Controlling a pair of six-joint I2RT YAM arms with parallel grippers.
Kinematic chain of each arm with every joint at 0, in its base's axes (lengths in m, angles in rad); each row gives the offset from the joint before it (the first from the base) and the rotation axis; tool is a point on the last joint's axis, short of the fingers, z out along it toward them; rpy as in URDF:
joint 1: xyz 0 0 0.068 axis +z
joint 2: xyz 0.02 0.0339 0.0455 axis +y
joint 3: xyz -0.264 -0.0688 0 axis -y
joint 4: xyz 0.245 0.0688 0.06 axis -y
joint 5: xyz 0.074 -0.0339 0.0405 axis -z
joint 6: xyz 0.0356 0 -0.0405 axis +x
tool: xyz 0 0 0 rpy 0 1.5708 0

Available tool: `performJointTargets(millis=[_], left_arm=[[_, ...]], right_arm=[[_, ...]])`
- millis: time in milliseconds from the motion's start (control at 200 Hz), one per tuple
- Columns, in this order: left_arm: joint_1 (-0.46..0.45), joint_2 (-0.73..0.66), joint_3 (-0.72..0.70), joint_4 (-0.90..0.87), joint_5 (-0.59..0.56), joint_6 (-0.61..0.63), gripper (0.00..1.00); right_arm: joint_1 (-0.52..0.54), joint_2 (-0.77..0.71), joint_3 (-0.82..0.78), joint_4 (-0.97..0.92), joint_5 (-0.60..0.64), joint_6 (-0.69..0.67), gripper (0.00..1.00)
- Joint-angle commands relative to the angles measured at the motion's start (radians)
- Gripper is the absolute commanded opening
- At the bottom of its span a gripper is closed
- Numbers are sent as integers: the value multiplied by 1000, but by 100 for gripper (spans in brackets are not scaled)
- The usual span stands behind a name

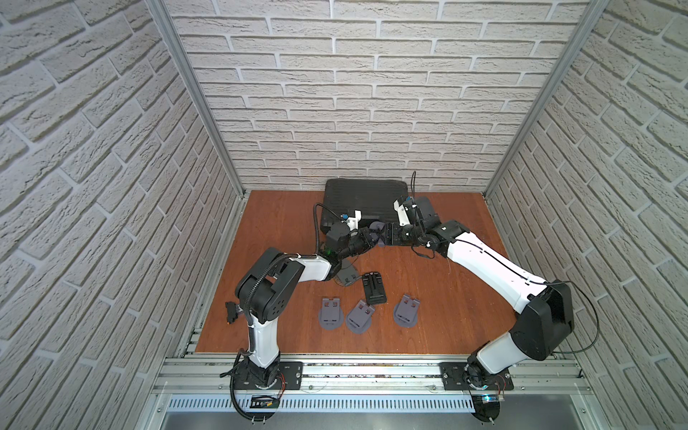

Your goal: Open the phone stand

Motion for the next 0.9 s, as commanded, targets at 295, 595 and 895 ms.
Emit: performJointTargets(millis=[295, 595, 895], left_arm=[[1, 4, 22, 55, 9, 10, 0], [-3, -1, 24, 40, 13, 19, 0], [-8, -35, 14, -11, 8, 67, 33]], right_arm=[[7, 30, 59, 15, 10, -8, 57], [7, 36, 65, 9, 3, -13, 40], [7, 36, 70, -6, 17, -21, 34]])
